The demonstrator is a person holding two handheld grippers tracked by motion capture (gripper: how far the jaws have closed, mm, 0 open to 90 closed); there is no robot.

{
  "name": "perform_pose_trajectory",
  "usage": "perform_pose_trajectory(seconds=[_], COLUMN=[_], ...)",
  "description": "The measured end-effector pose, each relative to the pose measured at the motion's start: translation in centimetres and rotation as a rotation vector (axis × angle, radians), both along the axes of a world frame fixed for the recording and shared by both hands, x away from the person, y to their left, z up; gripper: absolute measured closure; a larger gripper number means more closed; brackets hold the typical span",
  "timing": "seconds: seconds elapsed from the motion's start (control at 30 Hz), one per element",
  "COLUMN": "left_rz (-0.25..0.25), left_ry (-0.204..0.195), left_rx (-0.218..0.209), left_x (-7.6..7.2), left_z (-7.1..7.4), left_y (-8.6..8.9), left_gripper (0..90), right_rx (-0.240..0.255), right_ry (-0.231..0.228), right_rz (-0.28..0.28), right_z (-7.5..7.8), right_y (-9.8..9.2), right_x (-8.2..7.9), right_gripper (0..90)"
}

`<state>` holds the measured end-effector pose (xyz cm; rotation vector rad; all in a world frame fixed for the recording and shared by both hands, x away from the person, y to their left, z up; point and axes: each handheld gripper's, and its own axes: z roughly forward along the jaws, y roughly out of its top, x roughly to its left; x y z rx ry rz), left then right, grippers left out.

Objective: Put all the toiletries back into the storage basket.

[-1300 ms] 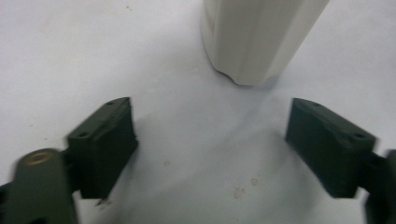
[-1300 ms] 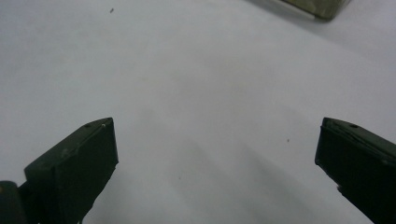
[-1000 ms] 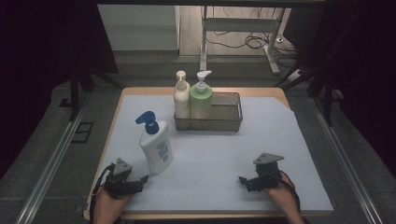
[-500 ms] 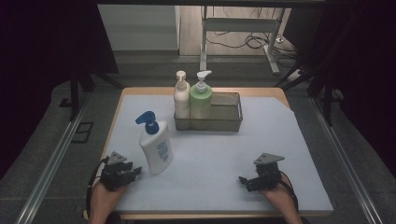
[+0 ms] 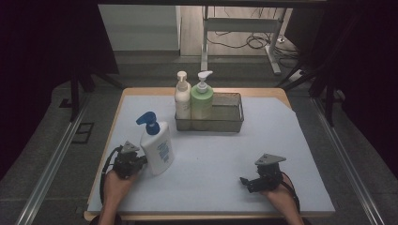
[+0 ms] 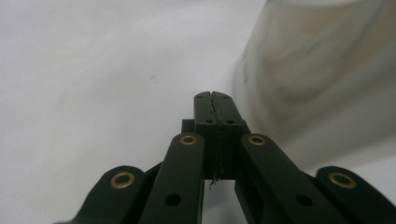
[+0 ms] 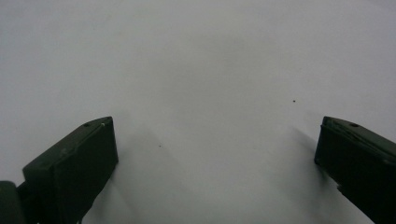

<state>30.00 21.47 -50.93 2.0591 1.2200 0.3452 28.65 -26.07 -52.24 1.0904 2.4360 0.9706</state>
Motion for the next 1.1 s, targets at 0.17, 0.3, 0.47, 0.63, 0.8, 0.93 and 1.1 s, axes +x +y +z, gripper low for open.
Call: perform_pose_trajectory(seconds=[0.17, 0.3, 0.47, 0.63, 0.8, 0.93, 1.1], left_rz=[-0.011, -0.015, -0.019, -0.04, -0.04, -0.042, -0.063], left_ry=[0.004, 0.003, 0.001, 0.003, 0.002, 0.003, 0.006], left_rx=[0.006, -0.003, -0.012, -0.011, -0.008, -0.019, -0.012], left_x=[0.3, 0.2, -0.1, -0.5, -0.8, -0.9, -1.2], left_z=[-0.2, -0.2, -0.3, -0.3, -0.3, -0.4, -0.3], left_y=[-0.6, -0.5, -0.6, -0.9, -1.4, -1.7, -2.4], left_gripper=[89.5, 89.5, 89.6, 89.6, 89.6, 89.6, 89.6], right_rx=[0.0, -0.001, -0.001, -0.001, -0.002, -0.001, 0.0], right_ry=[0.004, 0.005, 0.008, 0.009, 0.005, 0.005, 0.004], right_rz=[0.0, 0.0, 0.0, 0.001, 0.002, 0.002, 0.001], right_z=[0.0, 0.0, 0.1, 0.1, 0.1, 0.0, 0.0], right_y=[0.0, 0.0, 0.0, 0.0, 0.0, 0.0, 0.0], right_x=[0.0, 0.0, 0.1, 0.1, 0.1, 0.0, 0.0], right_gripper=[0.0, 0.0, 0.0, 0.0, 0.0, 0.0, 0.0])
